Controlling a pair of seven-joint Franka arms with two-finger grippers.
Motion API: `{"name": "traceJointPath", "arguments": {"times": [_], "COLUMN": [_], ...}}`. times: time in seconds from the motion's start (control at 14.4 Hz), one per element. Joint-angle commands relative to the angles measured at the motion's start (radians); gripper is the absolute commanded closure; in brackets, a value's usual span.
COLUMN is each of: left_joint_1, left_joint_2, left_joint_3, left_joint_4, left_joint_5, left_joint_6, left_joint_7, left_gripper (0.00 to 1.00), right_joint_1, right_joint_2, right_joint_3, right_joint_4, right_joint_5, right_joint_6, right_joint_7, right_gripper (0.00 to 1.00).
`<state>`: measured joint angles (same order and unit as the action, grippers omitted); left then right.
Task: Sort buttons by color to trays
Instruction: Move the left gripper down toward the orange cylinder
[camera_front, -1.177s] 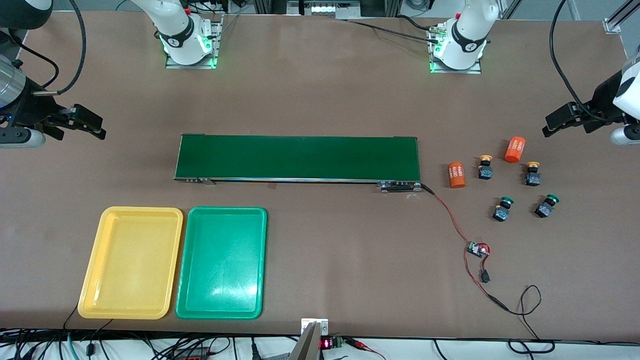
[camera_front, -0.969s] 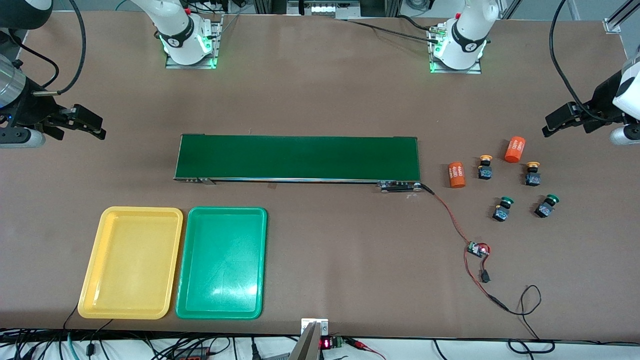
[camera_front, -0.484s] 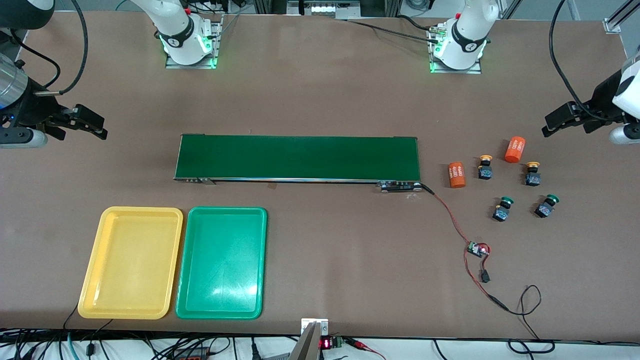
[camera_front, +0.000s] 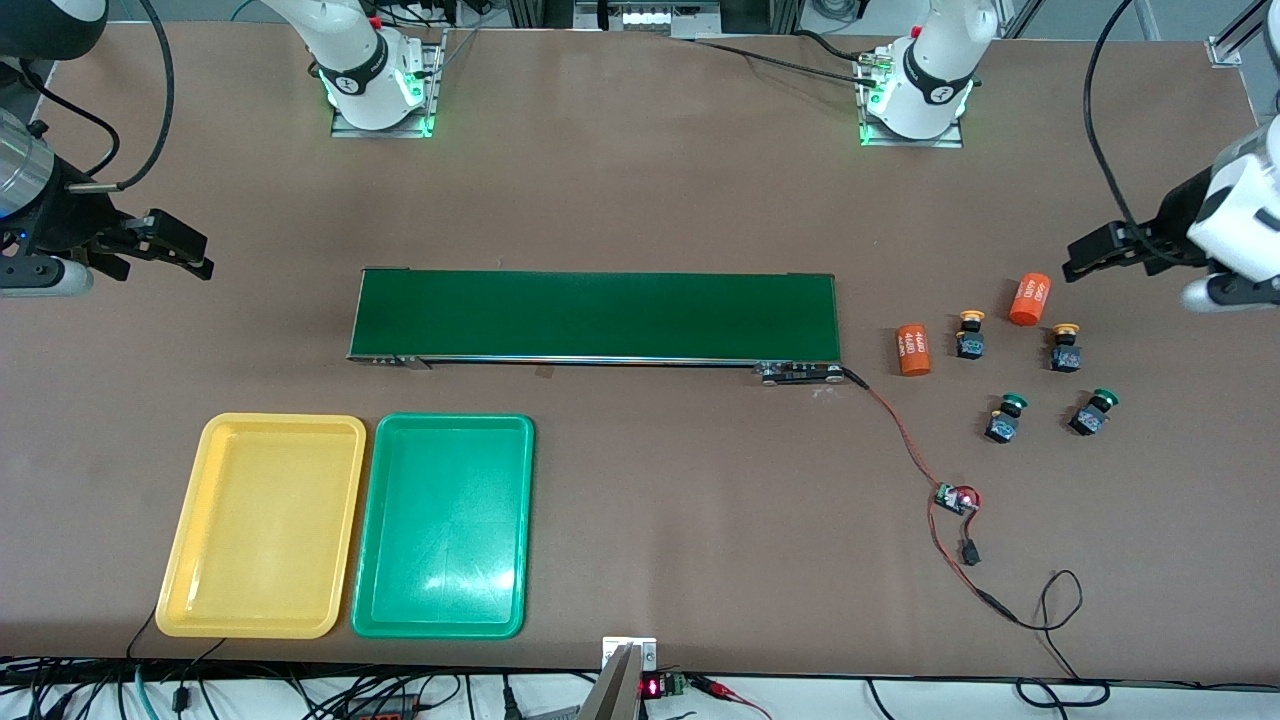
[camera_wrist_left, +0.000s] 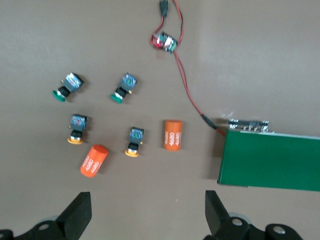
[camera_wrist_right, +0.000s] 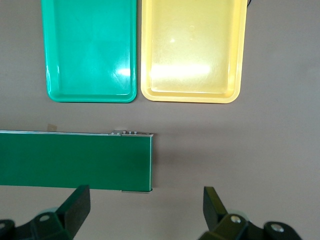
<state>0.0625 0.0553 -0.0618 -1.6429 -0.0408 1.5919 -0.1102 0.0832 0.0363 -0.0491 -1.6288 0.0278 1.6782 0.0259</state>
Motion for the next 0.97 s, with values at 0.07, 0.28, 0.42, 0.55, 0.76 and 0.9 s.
{"name": "traceJointPath", "arguments": {"times": [0.07,0.28,0.42,0.55,0.76,0.9], "left_joint_1": [-0.007,-0.009,-0.001,-0.001,-0.006,-0.004], "left_joint_2": [0.069,0.171,0.237,0.291,0.330,0.357], "left_joint_3": [-0.012,-0.013,-0.012,-0.012,-0.012,-0.012], "left_joint_4": [0.048,0.165,0.199,0.216,0.224,0.190], "left_joint_5": [0.009,0.015,0.012,0.007,0.002,0.002], "left_joint_6": [-0.044,-0.078,-0.109,-0.098,-0.066,0.015], "left_joint_7": [0.003,0.001,0.007,0.006,0.000,0.000], "left_gripper": [0.00,0.00,0.00,0.00,0.00,0.00], "right_joint_1": [0.004,-0.002,-0.005,-0.006,-0.005,-0.002], "right_joint_2": [0.010,0.011,0.014,0.016,0.014,0.014], "right_joint_3": [0.000,0.000,0.000,0.000,-0.001,-0.001], "right_joint_4": [0.007,0.007,0.007,0.007,0.007,0.007], "right_joint_5": [-0.002,-0.006,-0.008,-0.008,-0.006,-0.006], "right_joint_6": [0.008,0.012,0.009,0.011,0.008,0.009], "right_joint_7": [-0.007,-0.006,-0.007,-0.007,-0.007,-0.003], "right_gripper": [0.00,0.00,0.00,0.00,0.00,0.00]}}
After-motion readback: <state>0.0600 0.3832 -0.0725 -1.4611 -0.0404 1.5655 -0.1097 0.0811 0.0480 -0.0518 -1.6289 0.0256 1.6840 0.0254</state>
